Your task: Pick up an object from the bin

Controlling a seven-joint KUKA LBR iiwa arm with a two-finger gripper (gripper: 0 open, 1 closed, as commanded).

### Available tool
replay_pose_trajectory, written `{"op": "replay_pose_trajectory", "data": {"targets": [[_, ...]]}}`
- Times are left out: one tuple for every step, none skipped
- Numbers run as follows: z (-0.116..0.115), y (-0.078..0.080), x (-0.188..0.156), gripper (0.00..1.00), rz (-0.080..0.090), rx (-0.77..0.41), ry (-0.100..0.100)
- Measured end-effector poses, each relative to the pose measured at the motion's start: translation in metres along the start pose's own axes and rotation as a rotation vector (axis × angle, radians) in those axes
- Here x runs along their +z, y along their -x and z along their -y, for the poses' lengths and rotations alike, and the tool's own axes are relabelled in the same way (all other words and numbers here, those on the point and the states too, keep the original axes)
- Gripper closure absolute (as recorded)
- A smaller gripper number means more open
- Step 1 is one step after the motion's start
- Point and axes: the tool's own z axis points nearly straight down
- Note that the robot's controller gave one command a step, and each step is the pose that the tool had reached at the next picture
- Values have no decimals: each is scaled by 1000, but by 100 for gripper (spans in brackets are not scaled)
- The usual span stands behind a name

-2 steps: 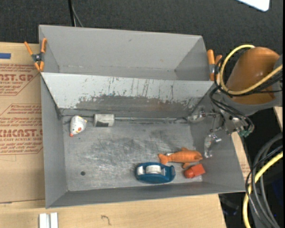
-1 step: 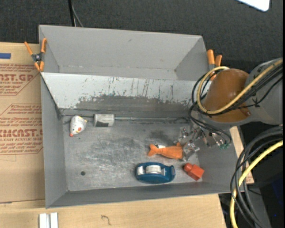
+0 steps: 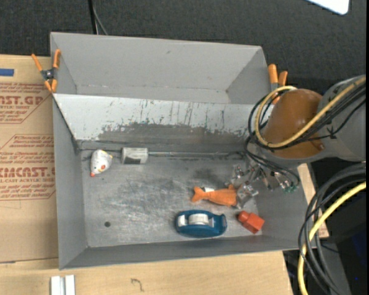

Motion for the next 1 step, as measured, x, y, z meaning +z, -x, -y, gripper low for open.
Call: {"op": "replay_pose_trajectory", "data": {"targets": [[-2,3,-156,100,-3,-28,1]]}}
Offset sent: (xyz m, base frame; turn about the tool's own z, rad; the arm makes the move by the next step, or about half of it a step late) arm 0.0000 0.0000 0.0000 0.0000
